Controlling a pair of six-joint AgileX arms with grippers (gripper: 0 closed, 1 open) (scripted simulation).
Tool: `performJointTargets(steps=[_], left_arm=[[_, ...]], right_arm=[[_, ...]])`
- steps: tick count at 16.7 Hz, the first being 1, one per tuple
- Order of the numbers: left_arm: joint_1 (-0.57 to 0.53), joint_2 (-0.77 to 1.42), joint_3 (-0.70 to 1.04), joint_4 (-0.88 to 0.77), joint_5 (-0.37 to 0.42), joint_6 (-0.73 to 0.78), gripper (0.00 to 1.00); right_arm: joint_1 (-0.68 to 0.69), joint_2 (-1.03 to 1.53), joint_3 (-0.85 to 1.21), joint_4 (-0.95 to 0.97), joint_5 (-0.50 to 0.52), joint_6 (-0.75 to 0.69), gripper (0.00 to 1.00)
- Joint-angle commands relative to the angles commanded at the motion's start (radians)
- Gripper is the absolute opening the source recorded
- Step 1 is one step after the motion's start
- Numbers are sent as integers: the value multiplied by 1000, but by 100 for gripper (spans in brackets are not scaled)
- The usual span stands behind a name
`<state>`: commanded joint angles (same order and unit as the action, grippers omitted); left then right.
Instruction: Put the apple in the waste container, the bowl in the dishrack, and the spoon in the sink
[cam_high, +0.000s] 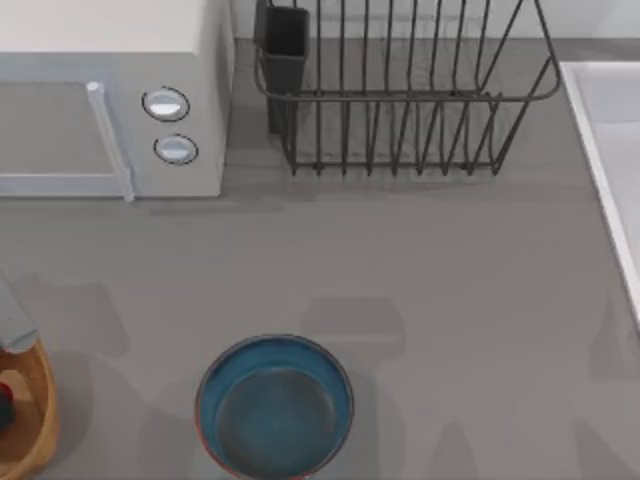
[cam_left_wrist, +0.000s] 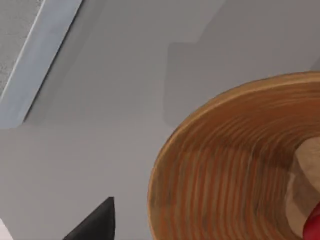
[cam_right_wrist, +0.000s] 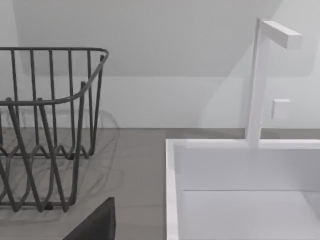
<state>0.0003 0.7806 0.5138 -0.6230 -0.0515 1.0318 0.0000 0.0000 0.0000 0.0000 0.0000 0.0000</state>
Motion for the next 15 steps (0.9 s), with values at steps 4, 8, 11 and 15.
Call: performJointTargets(steps=[4,8,11,15], left_arm=[[0,-153,-114,111,6,-252,100],[-16,-388,-253,287,32,-575,100],[-22,-589,-377,444,49,-804,100],[-13,-748,-491,592,57,-990,100]], right_arm=[[0,0,0,0,0,0,100],[0,0,0,0,0,0,100],[0,0,0,0,0,0,100],[0,0,0,0,0,0,100]])
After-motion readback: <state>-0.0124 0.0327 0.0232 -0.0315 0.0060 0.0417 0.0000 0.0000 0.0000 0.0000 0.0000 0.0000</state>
